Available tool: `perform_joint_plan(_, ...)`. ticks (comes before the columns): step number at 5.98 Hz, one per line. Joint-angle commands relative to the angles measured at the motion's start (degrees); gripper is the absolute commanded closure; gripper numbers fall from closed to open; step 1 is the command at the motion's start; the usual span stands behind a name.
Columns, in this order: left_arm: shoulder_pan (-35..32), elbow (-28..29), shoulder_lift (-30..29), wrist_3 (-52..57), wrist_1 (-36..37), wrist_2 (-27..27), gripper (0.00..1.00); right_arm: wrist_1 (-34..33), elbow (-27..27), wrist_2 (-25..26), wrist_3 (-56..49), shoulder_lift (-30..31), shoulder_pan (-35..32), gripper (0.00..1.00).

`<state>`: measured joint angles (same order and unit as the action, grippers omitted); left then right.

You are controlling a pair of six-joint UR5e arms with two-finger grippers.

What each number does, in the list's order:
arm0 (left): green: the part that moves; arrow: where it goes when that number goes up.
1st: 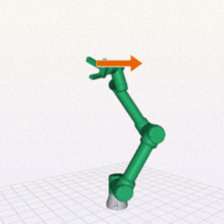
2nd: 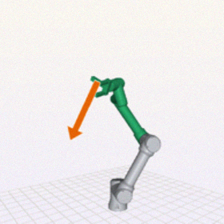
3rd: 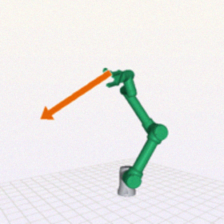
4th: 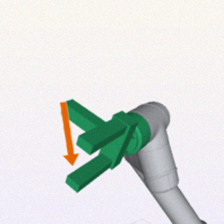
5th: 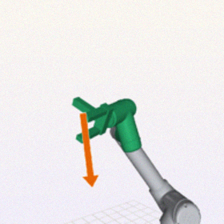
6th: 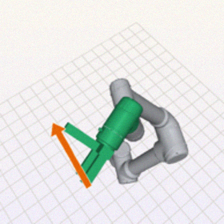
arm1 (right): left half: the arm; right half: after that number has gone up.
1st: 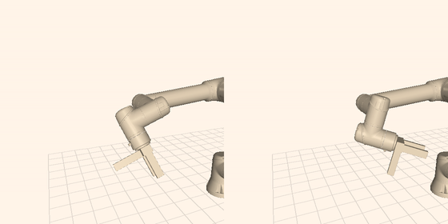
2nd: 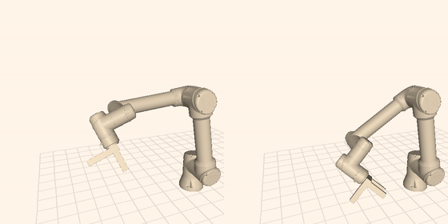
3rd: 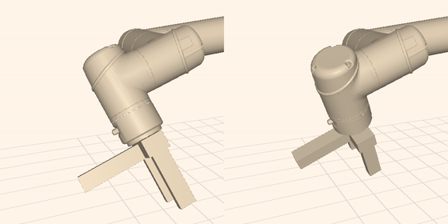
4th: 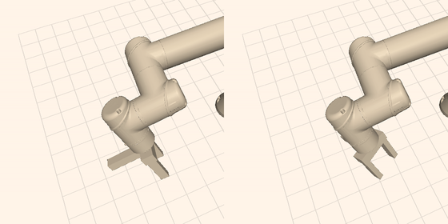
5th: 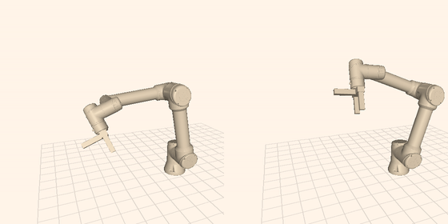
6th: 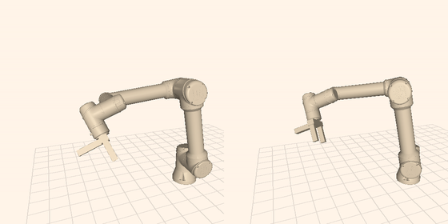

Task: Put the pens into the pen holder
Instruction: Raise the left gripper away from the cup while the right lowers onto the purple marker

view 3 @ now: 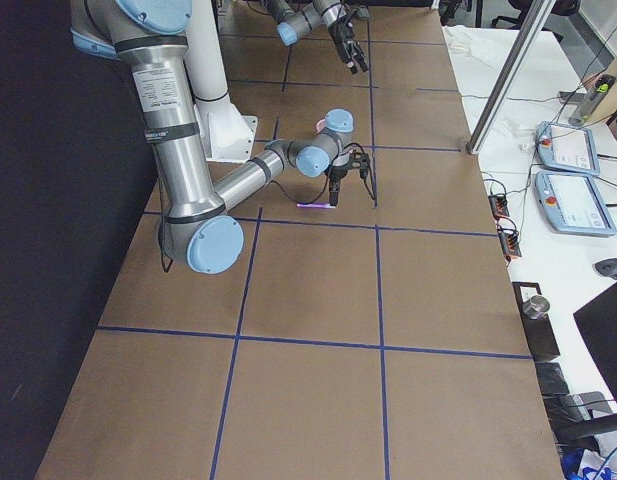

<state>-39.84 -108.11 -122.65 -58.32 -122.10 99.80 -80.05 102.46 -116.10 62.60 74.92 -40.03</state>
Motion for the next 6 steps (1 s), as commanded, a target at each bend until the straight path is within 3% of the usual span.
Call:
perform_joint_plan(1, -8.56, -2.36, 1.87, 0.49, 9.77, 13.27, 0.0, -0.02, -1.21, 2.09, 0.94, 0.05, 2.48, 0.0)
perform_joint_plan(4, -8.5, -2.54, 2.33, 0.49, 9.78, 12.96, 0.0, 0.15, -2.09, 2.19, -0.45, -0.3, 3.38, 0.0)
perform_joint_plan(6, -8.5, -2.63, 2.24, 0.49, 9.69, 12.96, 0.0, 6.37, -5.5, 2.19, -2.66, -0.21, 3.11, 0.0)
